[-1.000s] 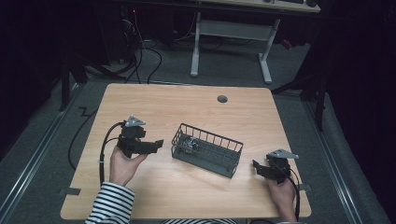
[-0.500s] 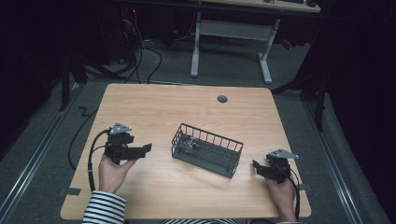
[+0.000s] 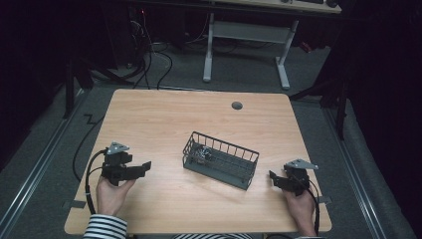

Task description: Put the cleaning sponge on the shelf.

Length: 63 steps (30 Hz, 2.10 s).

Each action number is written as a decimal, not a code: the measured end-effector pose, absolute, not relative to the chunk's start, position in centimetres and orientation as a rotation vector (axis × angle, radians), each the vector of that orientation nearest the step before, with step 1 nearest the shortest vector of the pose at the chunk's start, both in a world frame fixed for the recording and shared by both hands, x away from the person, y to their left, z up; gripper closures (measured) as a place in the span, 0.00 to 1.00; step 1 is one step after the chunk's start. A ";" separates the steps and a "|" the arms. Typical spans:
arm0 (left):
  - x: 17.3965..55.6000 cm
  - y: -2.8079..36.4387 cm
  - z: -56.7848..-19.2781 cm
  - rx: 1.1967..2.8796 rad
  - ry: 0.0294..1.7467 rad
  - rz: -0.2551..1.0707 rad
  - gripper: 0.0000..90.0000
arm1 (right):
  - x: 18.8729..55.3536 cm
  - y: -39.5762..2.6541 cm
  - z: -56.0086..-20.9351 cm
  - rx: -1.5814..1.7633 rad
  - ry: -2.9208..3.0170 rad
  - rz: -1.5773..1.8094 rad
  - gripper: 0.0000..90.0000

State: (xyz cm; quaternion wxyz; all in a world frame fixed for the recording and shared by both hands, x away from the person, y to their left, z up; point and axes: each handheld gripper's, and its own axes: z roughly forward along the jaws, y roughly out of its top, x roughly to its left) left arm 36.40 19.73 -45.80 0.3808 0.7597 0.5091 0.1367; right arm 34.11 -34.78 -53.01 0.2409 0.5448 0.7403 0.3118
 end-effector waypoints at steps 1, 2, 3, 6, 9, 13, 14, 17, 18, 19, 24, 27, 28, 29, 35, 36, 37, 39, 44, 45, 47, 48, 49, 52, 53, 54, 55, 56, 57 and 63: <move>36.3 19.8 -46.0 1.939 1.305 0.351 0.25 | 34.1 -34.8 -53.0 1.490 2.025 0.853 0.36; 36.3 19.9 -46.2 1.936 1.310 0.351 0.25 | 34.1 -34.8 -53.0 1.490 2.025 0.853 0.36; 36.2 20.1 -46.4 1.932 1.315 0.351 0.26 | 34.1 -34.8 -53.0 1.490 2.025 0.853 0.36; 36.1 20.3 -46.8 1.927 1.325 0.353 0.26 | 34.1 -34.8 -53.0 1.490 2.025 0.853 0.36; 36.0 20.5 -47.1 1.915 1.333 0.351 0.26 | 34.1 -34.8 -53.0 1.491 2.025 0.853 0.36; 35.9 20.7 -47.7 1.907 1.344 0.351 0.26 | 34.1 -34.8 -53.0 1.491 2.025 0.853 0.36; 35.9 20.8 -47.8 1.901 1.347 0.347 0.26 | 34.1 -34.8 -53.0 1.491 2.024 0.853 0.36; 35.8 21.0 -48.4 1.890 1.362 0.342 0.27 | 34.1 -34.8 -53.0 1.491 2.024 0.853 0.36; 35.7 21.1 -48.6 1.888 1.369 0.340 0.27 | 34.1 -34.8 -53.0 1.491 2.024 0.853 0.36; 35.7 21.2 -48.8 1.884 1.375 0.342 0.27 | 34.1 -34.8 -53.0 1.491 2.024 0.853 0.36; 35.6 21.5 -49.5 1.877 1.393 0.351 0.28 | 34.1 -34.8 -53.0 1.491 2.024 0.853 0.36; 35.6 21.7 -49.9 1.869 1.400 0.353 0.28 | 34.1 -34.8 -53.0 1.492 2.024 0.853 0.36; 35.6 21.7 -50.1 1.863 1.402 0.351 0.28 | 34.1 -34.8 -53.0 1.492 2.024 0.853 0.36; 35.5 21.7 -50.2 1.863 1.404 0.346 0.29 | 34.1 -34.8 -53.0 1.493 2.024 0.853 0.36; 35.6 21.4 -51.2 1.871 1.410 0.354 0.29 | 34.1 -34.8 -53.0 1.494 2.024 0.852 0.36; 35.6 21.3 -51.4 1.872 1.412 0.358 0.29 | 34.1 -34.8 -53.0 1.494 2.024 0.852 0.36; 35.6 21.2 -51.5 1.876 1.412 0.361 0.29 | 34.1 -34.8 -53.0 1.493 2.024 0.852 0.36; 35.6 21.0 -51.8 1.881 1.412 0.373 0.29 | 34.1 -34.8 -53.0 1.493 2.024 0.852 0.36; 35.7 20.7 -52.2 1.892 1.414 0.419 0.29 | 34.1 -34.8 -53.0 1.494 2.023 0.852 0.36; 35.7 20.7 -52.3 1.893 1.416 0.424 0.29 | 34.1 -34.8 -53.0 1.494 2.023 0.852 0.36; 35.7 20.7 -52.5 1.890 1.420 0.441 0.29 | 34.1 -34.8 -53.0 1.494 2.023 0.853 0.36; 35.7 20.7 -52.5 1.889 1.422 0.447 0.29 | 34.1 -34.7 -53.0 1.495 2.023 0.853 0.36; 35.7 20.7 -52.6 1.891 1.425 0.455 0.29 | 34.1 -34.8 -53.0 1.494 2.023 0.852 0.36; 35.8 20.7 -53.0 1.900 1.434 0.480 0.29 | 34.1 -34.8 -53.0 1.494 2.023 0.852 0.36; 35.7 20.7 -53.2 1.901 1.432 0.490 0.29 | 34.1 -34.8 -53.0 1.494 2.023 0.853 0.36; 35.7 20.6 -53.3 1.898 1.429 0.500 0.29 | 34.1 -34.8 -53.0 1.494 2.023 0.853 0.36; 35.7 20.6 -53.4 1.896 1.426 0.512 0.29 | 34.1 -34.8 -53.0 1.494 2.023 0.852 0.36; 35.6 20.6 -53.4 1.895 1.424 0.524 0.29 | 34.1 -34.8 -53.0 1.494 2.023 0.852 0.36; 35.6 20.5 -53.6 1.900 1.416 0.550 0.29 | 34.1 -34.8 -53.0 1.494 2.023 0.853 0.36; 35.6 19.8 -53.7 1.934 1.413 0.604 0.25 | 34.1 -34.8 -53.0 1.494 2.023 0.853 0.36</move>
